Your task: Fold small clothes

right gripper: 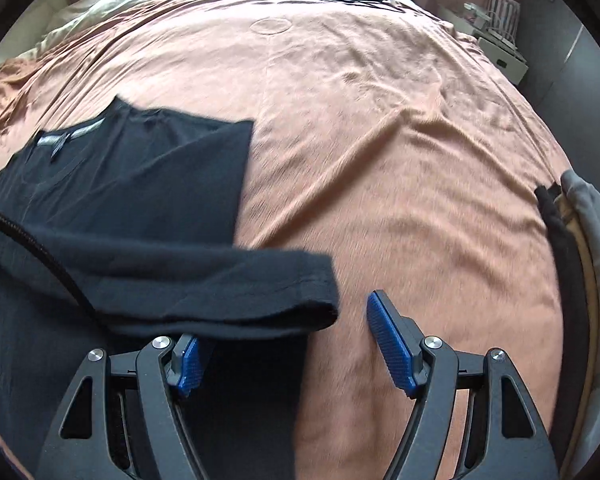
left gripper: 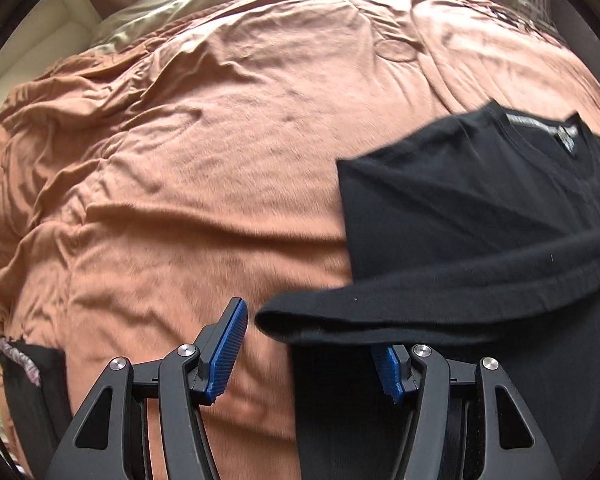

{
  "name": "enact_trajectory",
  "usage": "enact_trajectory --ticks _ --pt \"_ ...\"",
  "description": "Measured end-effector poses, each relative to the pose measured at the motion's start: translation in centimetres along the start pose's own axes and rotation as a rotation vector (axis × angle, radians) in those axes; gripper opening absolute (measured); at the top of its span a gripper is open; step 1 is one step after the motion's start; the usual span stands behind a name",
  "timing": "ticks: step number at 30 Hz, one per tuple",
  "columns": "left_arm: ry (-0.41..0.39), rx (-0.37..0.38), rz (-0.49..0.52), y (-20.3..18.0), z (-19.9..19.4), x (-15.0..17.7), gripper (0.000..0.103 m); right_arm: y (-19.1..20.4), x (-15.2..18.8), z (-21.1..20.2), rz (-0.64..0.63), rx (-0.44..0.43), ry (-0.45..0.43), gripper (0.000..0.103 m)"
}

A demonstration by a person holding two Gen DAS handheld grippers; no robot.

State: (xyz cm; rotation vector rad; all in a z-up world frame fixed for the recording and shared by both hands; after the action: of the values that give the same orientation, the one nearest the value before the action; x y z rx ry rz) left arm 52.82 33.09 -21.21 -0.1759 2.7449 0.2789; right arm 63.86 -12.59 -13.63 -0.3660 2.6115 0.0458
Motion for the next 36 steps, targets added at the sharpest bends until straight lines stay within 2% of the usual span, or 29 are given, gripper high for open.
enact_trajectory --ticks 5,11,13,15,19,24,26,27,28,29,30,36 --pt "-0.010 0.033 -0.052 0.9 1.3 -2.2 0.063 -0.3 -1.8 1.8 0.024 0.009 -0.033 0.071" --pt "-0.027 0.035 -0.100 1.9 2.1 -4.1 0.062 -0.1 -3.4 2.9 0.032 0.032 -0.071 0.069" --pt "-0.034 0.071 -0.112 2.2 2.0 -4.2 0.057 -0.1 -3.5 2.8 0.045 -0.003 -0.074 0.057" --pt "-0.039 0.100 -0.127 2.6 1.8 -4.1 0.047 -0.2 -3.4 2.5 0.050 -0.036 -0.078 0.049" --pt "-0.030 0.167 -0.146 3.1 1.8 -3.4 0.042 -0.8 -2.7 2.5 0.061 -0.109 -0.065 0.044" --pt "-0.037 0.206 -0.136 2.9 1.9 -2.3 0.030 -1.6 -2.4 2.2 0.060 -0.140 -0.063 0.032" --pt "-0.040 0.220 -0.138 2.8 1.9 -2.0 0.023 -1.6 -2.6 2.3 0.055 -0.148 -0.061 0.023" --pt "-0.039 0.237 -0.141 2.8 1.8 -1.9 0.016 -1.5 -2.7 2.2 0.055 -0.153 -0.060 0.013" --pt "-0.039 0.236 -0.139 2.7 1.7 -1.9 0.014 -1.4 -2.9 1.8 0.056 -0.148 -0.061 0.004" --pt "-0.046 0.216 -0.132 2.5 1.4 -1.9 0.006 -1.2 -3.1 1.5 0.054 -0.135 -0.068 0.002" --pt "-0.049 0.193 -0.127 2.5 1.2 -1.9 0.004 -1.2 -3.2 1.1 0.048 -0.127 -0.077 0.001" --pt "-0.126 0.163 -0.133 3.0 -2.7 -2.0 0.003 -0.8 -2.7 -3.4 0.038 -0.110 -0.151 0.001"
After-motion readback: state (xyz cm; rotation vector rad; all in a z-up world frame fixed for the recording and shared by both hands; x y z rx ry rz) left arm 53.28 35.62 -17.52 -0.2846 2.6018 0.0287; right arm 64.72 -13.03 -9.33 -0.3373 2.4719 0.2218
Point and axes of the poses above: each gripper's, at about its wrist camera, not at the fingertips, and z roughly the way its jaws point, y to its left, x to its underside, the point moved 1 cm from there along z, roughly the way its jaws point, and after that the axes turned 2 degrees about z, right-handed, at the moved point
